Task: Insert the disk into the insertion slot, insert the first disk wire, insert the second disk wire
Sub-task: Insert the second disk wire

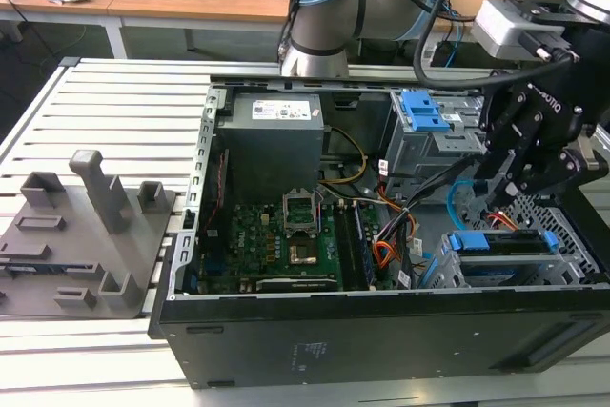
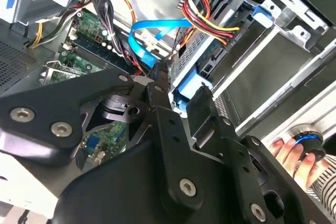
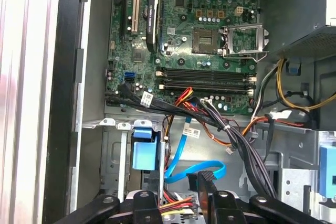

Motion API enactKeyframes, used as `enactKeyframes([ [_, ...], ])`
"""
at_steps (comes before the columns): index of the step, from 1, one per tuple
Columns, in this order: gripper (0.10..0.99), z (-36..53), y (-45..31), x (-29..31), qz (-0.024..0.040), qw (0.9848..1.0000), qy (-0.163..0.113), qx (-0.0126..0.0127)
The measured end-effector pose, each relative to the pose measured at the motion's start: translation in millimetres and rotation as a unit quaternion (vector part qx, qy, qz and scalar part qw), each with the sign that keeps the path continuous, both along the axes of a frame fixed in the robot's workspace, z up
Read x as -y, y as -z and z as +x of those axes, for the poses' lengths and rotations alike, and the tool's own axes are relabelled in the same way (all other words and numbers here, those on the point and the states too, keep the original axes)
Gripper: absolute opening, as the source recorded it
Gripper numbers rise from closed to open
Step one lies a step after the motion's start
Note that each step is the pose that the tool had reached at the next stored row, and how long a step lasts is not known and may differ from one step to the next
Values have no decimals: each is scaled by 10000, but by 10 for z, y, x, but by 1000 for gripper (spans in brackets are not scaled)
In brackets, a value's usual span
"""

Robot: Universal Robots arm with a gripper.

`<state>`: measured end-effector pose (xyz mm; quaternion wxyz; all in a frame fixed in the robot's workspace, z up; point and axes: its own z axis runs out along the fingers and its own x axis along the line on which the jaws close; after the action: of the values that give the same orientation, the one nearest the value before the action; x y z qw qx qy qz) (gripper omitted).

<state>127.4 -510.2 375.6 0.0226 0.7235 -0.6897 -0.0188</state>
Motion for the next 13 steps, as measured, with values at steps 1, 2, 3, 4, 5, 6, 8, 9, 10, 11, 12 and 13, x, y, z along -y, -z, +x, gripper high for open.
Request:
enactKeyframes([
  [1, 420, -4, -1, -18, -1, 10000, -7, 0],
  [2, 420, -9, -2, -30, -2, 10000, -11, 0],
  [3, 420, -18, 8, -45, -2, 10000, -26, 0],
  [4, 420, -21, 21, -54, -2, 10000, -44, 0],
  [5, 420, -22, 41, -55, -1, 10000, -77, 0],
  [6, 420, -25, 65, -56, -2, 9999, -157, 0],
  [8, 420, -40, 76, -55, -3, 9998, -214, 0],
  [9, 420, -47, 85, -55, -4, 9997, -231, 0],
  [10, 420, -47, 93, -56, -4, 9997, -244, 0],
  [11, 420, -47, 103, -56, -5, 9997, -255, 0],
  [12, 420, -47, 107, -56, -6, 9996, -265, 0],
  [13, 420, -47, 112, -55, -7, 9996, -272, 0],
])
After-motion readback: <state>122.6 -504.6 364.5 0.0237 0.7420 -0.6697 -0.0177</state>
